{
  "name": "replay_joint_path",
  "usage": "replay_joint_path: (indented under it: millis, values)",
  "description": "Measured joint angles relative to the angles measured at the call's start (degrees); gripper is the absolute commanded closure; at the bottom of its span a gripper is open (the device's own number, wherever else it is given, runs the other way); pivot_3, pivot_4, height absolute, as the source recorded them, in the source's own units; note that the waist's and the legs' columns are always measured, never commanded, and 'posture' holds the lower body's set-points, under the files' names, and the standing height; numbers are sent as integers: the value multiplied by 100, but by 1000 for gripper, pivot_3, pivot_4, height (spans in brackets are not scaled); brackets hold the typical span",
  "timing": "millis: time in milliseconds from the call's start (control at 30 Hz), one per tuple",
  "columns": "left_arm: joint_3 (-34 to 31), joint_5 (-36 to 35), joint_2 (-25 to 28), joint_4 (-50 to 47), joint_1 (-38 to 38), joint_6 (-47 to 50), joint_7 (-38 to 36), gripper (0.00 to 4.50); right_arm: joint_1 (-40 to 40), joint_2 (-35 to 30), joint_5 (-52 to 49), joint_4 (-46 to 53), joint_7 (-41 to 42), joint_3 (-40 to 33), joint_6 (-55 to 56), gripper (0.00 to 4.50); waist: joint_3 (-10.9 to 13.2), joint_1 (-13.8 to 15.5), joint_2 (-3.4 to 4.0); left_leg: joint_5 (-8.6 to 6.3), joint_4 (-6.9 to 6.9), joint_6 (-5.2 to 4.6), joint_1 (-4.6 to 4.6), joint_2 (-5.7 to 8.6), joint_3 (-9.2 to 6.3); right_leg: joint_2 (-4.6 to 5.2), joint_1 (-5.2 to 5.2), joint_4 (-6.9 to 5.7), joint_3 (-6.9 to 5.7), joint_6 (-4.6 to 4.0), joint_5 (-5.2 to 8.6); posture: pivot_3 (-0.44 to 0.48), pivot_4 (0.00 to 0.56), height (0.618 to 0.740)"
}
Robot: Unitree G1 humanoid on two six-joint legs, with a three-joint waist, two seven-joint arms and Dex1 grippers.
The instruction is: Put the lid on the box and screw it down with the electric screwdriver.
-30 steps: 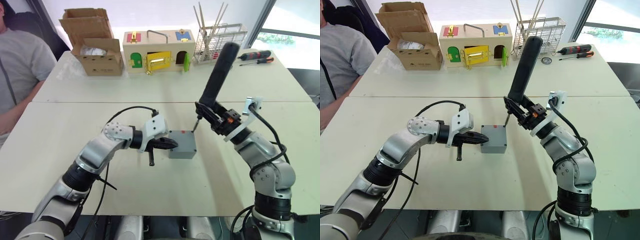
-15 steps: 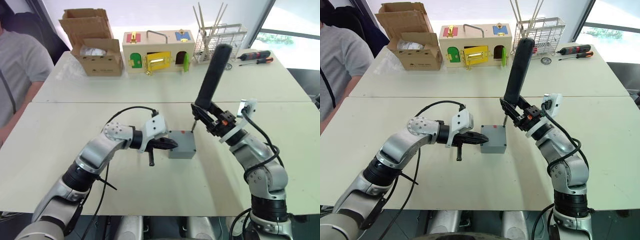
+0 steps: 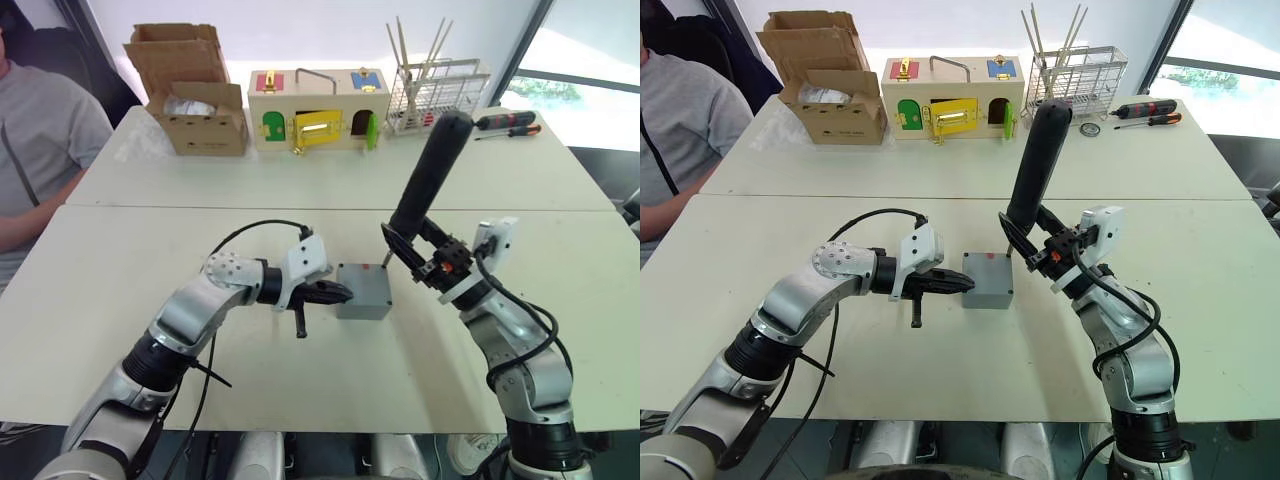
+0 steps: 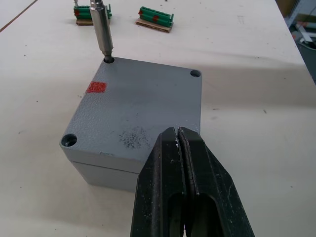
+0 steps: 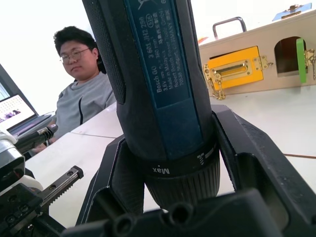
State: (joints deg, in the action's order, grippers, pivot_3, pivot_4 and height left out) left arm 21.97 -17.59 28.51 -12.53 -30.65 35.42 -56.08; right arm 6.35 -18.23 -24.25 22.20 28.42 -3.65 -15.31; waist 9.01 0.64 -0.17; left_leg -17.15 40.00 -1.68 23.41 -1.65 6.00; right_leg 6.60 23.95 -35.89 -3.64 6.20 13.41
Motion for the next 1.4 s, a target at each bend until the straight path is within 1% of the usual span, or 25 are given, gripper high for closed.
replay_joint_path:
  millis: [67, 367, 600, 733, 1400]
  values:
    - [4, 14, -2, 0, 1, -5, -1, 4500, 1, -1, 39, -12, 1, 27, 33, 2654, -4, 0, -4, 0, 0, 0, 0, -1, 0, 0, -1, 0, 0, -15, 8, 0, 150, 728]
    - [17, 86, -31, 0, 32, -14, -1, 4500, 16, -51, 44, -125, 76, 50, 86, 2654, -39, 1, -13, -4, -1, -6, -7, -3, -3, 1, -14, 10, -4, -18, 10, 0, 150, 728]
    - [90, 197, -27, 5, 103, -126, -12, 4500, 4, -97, 49, -222, 134, 53, 124, 2654, -79, 0, -17, -18, -7, -23, -31, -6, -9, 2, -58, 54, -14, -23, 13, 0, 150, 728]
    - [103, 239, -27, 11, 126, -180, -16, 4500, -13, -101, 52, -231, 161, 58, 124, 2654, -102, -3, -27, -20, -8, -24, -32, -6, -9, 7, -59, 57, -15, -24, 13, 0, 150, 728]
    - [115, 262, -44, 20, 158, -204, -11, 4500, -46, -154, 86, -250, 235, 57, 164, 2654, -134, 0, -26, -23, -13, -24, -32, -5, -16, 23, -56, 67, -23, -41, 21, 0, 150, 728]
